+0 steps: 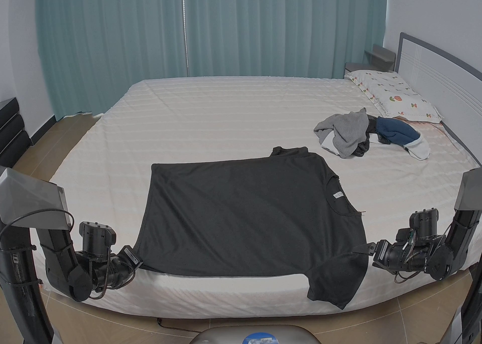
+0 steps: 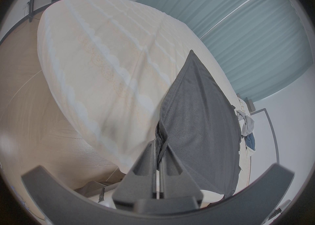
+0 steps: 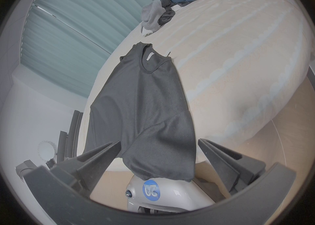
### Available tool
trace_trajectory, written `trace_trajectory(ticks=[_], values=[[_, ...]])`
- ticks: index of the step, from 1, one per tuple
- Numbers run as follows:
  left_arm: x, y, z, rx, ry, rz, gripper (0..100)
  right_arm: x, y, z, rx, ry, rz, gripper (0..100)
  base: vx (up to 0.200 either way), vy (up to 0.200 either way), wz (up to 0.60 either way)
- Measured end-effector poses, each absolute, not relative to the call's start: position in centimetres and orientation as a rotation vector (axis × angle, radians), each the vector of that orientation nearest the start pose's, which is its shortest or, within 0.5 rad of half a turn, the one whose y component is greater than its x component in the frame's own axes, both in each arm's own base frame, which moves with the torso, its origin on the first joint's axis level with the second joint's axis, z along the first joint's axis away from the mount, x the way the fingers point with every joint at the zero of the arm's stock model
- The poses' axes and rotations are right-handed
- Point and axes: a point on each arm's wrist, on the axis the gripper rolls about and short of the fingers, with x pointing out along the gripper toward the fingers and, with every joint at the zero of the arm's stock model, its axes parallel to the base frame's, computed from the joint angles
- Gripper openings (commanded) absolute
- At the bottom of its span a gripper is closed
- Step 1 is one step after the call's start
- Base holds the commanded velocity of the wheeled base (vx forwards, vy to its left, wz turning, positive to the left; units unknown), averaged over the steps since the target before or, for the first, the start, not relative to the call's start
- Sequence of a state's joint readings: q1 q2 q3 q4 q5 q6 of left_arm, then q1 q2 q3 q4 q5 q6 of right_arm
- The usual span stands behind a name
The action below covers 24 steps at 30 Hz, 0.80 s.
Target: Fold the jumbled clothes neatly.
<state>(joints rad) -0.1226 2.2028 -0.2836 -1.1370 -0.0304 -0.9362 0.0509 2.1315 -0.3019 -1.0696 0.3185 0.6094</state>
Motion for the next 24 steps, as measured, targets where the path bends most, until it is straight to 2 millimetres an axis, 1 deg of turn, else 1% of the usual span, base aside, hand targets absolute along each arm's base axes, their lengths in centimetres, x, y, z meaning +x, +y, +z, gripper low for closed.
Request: trace_trajectory(ticks=[16, 17, 24], values=[[25.9, -3.3, -2.0, -0.848, 0.79, 0.23, 0, 27.9, 1.3, -1.8, 0.667, 0.838, 0.087, 100, 0.0, 0.0, 0.0], [25.9, -3.3, -2.0, -0.848, 0.789, 0.231, 0, 28.0, 1.2, -1.9, 0.667, 0.839, 0.086, 0, 0.0, 0.0, 0.0], [25.9, -3.3, -2.0, -0.848, 0.789, 0.23, 0, 29.3, 1.1, -1.8, 0.681, 0.806, 0.087, 0, 0.0, 0.0, 0.0]])
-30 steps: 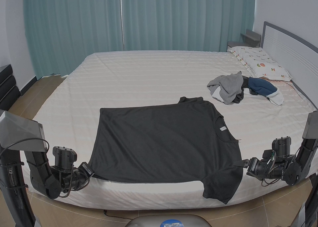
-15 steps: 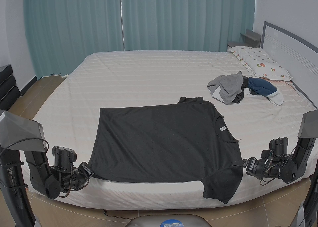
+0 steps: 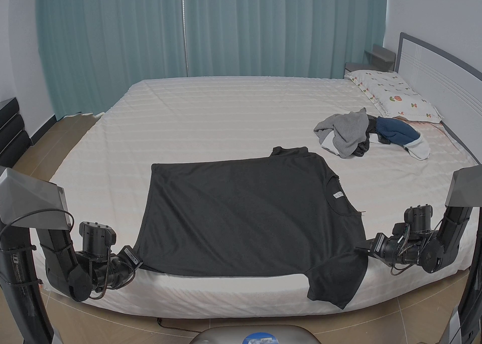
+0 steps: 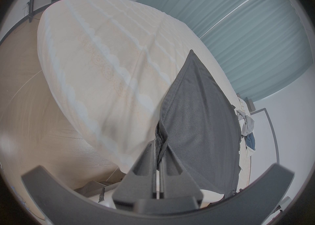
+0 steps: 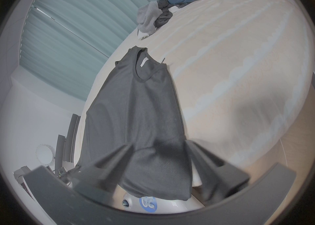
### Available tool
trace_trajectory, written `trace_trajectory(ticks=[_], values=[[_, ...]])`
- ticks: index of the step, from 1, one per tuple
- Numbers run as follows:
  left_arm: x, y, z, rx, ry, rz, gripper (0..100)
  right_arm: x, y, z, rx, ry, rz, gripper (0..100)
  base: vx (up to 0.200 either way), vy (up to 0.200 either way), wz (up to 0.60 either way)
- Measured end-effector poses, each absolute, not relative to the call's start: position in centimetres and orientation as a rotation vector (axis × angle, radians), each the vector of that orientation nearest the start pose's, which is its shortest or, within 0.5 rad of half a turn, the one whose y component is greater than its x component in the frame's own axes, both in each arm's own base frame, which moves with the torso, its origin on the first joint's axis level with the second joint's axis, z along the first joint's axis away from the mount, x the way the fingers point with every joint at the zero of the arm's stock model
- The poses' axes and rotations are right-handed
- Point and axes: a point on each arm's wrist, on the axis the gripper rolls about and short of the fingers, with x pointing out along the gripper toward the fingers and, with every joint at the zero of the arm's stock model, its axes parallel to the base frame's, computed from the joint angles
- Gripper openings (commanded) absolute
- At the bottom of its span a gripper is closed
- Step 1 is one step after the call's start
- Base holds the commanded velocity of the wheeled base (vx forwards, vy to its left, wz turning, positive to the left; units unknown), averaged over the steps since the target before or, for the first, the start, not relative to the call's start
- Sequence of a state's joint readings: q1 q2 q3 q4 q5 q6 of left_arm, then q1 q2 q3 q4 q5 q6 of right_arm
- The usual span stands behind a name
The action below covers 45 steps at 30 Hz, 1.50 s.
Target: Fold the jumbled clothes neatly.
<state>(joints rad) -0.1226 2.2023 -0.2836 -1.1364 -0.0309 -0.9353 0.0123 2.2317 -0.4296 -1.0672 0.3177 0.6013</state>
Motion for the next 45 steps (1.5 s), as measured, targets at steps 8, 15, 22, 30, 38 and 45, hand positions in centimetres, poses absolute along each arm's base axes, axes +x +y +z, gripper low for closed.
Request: trace_trajectory(ticks=[8, 15, 22, 30, 38, 45], values=[[25.9, -3.3, -2.0, -0.848, 0.789, 0.23, 0, 31.6, 0.7, -1.3, 0.683, 0.733, 0.098, 0, 0.0, 0.0, 0.0], [25.9, -3.3, -2.0, -0.848, 0.789, 0.23, 0, 33.3, 0.6, -0.7, 0.678, 0.677, 0.116, 0, 0.0, 0.0, 0.0], [25.9, -3.3, -2.0, -0.848, 0.79, 0.23, 0, 34.5, 0.8, -0.9, 0.673, 0.656, 0.13, 100, 0.0, 0.0, 0.0], [25.9, -3.3, -2.1, -0.847, 0.79, 0.231, 0, 34.4, 0.4, -1.6, 0.672, 0.655, 0.133, 100, 0.0, 0.0, 0.0], [25.9, -3.3, -2.1, -0.848, 0.79, 0.231, 0, 31.5, -0.2, -1.1, 0.658, 0.709, 0.268, 100, 0.0, 0.0, 0.0], [25.9, -3.3, -2.1, -0.848, 0.791, 0.231, 0, 28.6, -0.5, -1.8, 0.6, 0.78, 0.351, 100, 0.0, 0.0, 0.0]])
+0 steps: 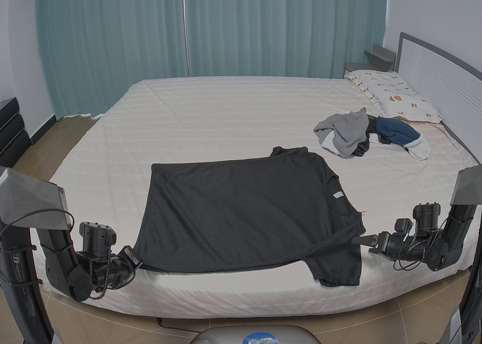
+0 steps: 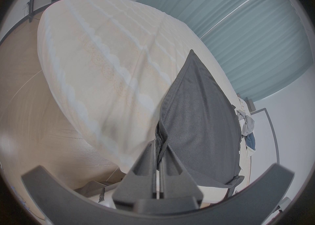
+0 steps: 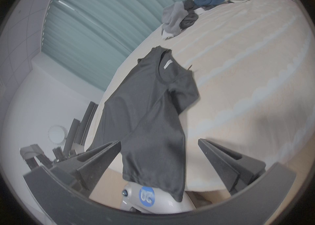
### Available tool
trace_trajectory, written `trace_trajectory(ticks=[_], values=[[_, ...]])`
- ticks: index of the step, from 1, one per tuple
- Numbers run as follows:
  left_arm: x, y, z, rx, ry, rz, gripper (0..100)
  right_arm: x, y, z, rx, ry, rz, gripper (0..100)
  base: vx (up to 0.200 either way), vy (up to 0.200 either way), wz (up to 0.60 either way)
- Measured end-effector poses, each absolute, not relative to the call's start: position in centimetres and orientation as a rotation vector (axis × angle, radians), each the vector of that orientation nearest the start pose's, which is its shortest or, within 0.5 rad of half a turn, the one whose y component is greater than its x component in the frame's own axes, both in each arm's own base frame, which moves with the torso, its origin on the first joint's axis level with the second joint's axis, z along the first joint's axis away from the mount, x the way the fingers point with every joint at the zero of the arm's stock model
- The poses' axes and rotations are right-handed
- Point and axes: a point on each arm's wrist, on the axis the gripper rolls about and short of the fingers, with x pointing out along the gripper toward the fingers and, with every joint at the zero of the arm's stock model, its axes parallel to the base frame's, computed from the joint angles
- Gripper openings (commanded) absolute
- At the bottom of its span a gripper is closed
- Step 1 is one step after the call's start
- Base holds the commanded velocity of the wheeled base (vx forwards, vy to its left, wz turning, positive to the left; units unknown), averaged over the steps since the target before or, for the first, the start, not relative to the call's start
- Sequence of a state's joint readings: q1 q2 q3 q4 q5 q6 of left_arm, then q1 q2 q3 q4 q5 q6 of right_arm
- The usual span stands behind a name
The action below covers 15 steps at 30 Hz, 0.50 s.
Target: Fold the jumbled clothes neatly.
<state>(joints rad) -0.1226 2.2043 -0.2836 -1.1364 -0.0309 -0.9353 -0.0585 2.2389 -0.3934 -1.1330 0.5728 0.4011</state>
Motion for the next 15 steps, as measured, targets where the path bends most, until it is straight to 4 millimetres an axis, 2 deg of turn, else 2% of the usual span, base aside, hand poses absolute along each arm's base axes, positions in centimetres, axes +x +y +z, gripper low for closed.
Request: trace_trajectory(ticks=[6, 15], values=[[25.9, -3.3, -2.1, -0.848, 0.791, 0.231, 0, 28.1, -0.3, -2.7, 0.591, 0.819, 0.375, 100, 0.0, 0.0, 0.0], [25.9, -3.3, -2.1, -0.848, 0.791, 0.231, 0, 28.7, 0.1, -3.7, 0.594, 0.813, 0.42, 100, 0.0, 0.0, 0.0]])
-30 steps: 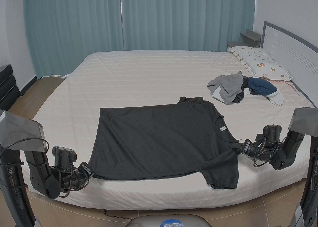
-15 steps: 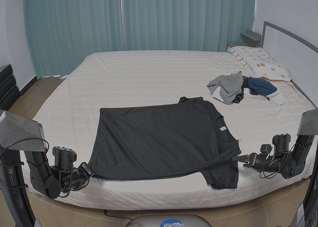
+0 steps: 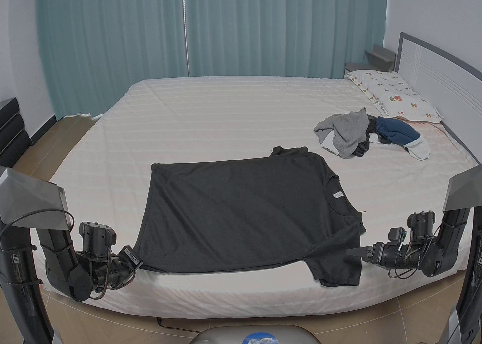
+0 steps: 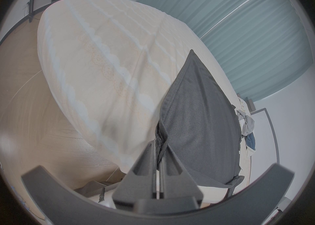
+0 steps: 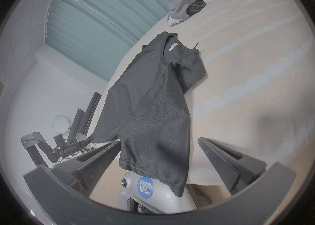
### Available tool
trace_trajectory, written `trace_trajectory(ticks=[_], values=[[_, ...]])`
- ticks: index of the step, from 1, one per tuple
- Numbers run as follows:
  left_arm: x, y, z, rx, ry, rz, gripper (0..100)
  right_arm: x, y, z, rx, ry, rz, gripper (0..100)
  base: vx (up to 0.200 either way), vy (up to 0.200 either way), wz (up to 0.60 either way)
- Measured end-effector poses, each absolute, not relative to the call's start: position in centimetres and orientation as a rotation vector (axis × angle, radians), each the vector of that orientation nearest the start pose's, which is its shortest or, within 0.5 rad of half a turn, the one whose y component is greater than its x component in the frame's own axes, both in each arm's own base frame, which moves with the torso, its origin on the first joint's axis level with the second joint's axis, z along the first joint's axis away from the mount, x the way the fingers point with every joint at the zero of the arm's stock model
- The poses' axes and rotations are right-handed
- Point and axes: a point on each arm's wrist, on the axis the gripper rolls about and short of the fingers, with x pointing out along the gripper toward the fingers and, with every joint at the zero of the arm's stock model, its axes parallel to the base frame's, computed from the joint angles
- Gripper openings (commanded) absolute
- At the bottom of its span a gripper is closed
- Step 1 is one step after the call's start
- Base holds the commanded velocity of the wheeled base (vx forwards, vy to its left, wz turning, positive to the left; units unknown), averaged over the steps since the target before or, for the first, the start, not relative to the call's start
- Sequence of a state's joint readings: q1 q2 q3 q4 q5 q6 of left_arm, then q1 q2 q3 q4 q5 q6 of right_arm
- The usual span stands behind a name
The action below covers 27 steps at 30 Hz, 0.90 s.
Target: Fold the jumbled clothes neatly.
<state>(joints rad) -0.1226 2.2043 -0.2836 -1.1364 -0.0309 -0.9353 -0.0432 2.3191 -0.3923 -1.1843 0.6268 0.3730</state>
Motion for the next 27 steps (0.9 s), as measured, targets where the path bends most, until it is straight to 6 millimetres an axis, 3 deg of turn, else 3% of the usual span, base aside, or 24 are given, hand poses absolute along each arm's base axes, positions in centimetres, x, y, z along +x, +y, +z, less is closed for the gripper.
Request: trace_trajectory(ticks=[3, 4, 14, 27], values=[[25.9, -3.3, -2.1, -0.848, 0.791, 0.231, 0, 28.9, 0.2, -3.9, 0.595, 0.808, 0.429, 100, 0.0, 0.0, 0.0], [25.9, -3.3, -2.1, -0.848, 0.791, 0.231, 0, 28.9, 0.2, -3.9, 0.595, 0.81, 0.43, 0, 0.0, 0.0, 0.0], [25.9, -3.3, -2.1, -0.848, 0.791, 0.231, 0, 28.7, 0.0, -4.3, 0.573, 0.796, 0.435, 0, 0.0, 0.0, 0.0], [25.7, -3.2, -2.1, -0.843, 0.796, 0.232, 0, 25.1, -1.5, -3.5, 0.58, 0.84, 0.375, 0, 0.0, 0.0, 0.0]])
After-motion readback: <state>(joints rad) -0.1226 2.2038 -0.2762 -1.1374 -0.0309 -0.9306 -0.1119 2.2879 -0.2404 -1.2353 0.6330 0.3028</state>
